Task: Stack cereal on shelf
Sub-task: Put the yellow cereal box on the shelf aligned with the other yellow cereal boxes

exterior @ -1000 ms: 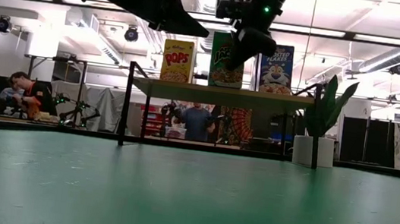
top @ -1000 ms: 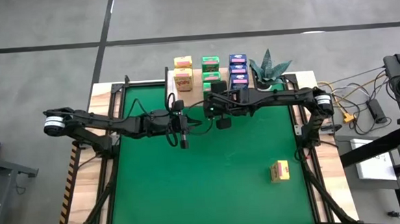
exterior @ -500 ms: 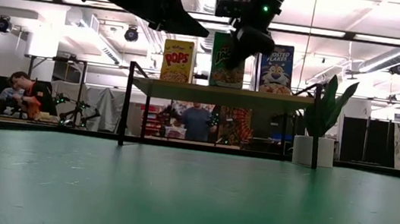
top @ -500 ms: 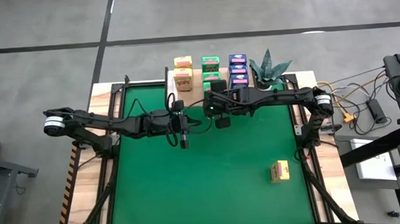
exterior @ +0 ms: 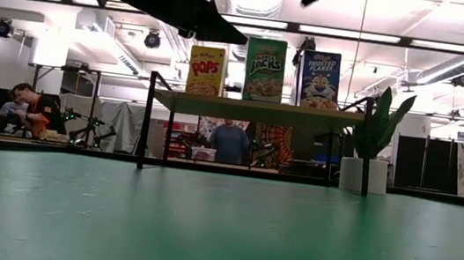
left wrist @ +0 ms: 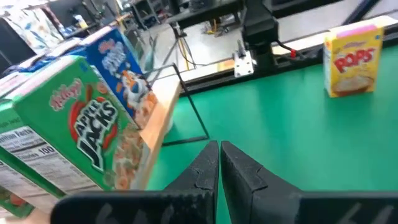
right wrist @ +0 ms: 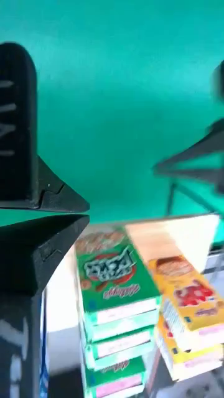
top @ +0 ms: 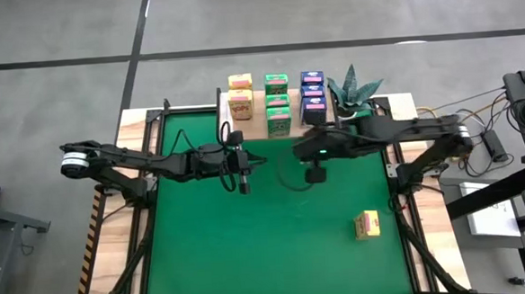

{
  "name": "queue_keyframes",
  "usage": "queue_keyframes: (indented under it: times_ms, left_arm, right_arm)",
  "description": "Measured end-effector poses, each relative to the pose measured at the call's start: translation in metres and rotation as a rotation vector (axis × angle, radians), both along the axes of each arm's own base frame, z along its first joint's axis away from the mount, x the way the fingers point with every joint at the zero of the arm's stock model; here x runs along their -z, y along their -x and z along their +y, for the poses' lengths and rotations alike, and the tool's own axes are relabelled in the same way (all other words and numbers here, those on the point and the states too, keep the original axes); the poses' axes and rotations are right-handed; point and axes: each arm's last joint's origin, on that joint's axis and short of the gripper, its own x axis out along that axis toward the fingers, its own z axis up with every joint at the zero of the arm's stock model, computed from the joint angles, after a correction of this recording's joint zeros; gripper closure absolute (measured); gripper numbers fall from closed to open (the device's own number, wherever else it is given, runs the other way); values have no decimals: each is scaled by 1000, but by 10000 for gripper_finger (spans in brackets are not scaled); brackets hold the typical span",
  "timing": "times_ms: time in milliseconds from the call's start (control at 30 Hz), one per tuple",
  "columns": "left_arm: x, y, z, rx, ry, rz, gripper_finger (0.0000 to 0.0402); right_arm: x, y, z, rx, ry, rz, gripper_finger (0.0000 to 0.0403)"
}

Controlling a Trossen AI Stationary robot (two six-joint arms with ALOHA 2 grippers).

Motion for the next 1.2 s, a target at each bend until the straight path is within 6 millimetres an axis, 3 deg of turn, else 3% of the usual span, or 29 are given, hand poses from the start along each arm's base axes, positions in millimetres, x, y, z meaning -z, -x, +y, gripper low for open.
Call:
queue_keyframes:
  times_ms: [133, 400, 633, 833, 1067, 1200]
  left_arm:
    - [6, -7, 7, -20, -16, -23, 402]
    - [11, -11, 16, -48, -9, -32, 402]
    - [4, -8, 13, -43, 8, -57, 402]
    - [-6, -3, 6, -20, 6, -90, 402]
    - [-19, 4, -5, 14, -1, -130, 402]
    - [-23, 7, -7, 25, -4, -138, 402]
  right_arm:
    - [1, 22, 11, -35, -49, -118, 394]
    - [46, 55, 23, -7, -166, -247, 394]
    - [90, 80, 40, 170, -709, -115, 394]
    - [93, 101, 68, 481, -944, 53, 394]
    - [76, 122, 96, 916, -925, 260, 394]
    - [73, 121, 111, 1015, -914, 349, 389]
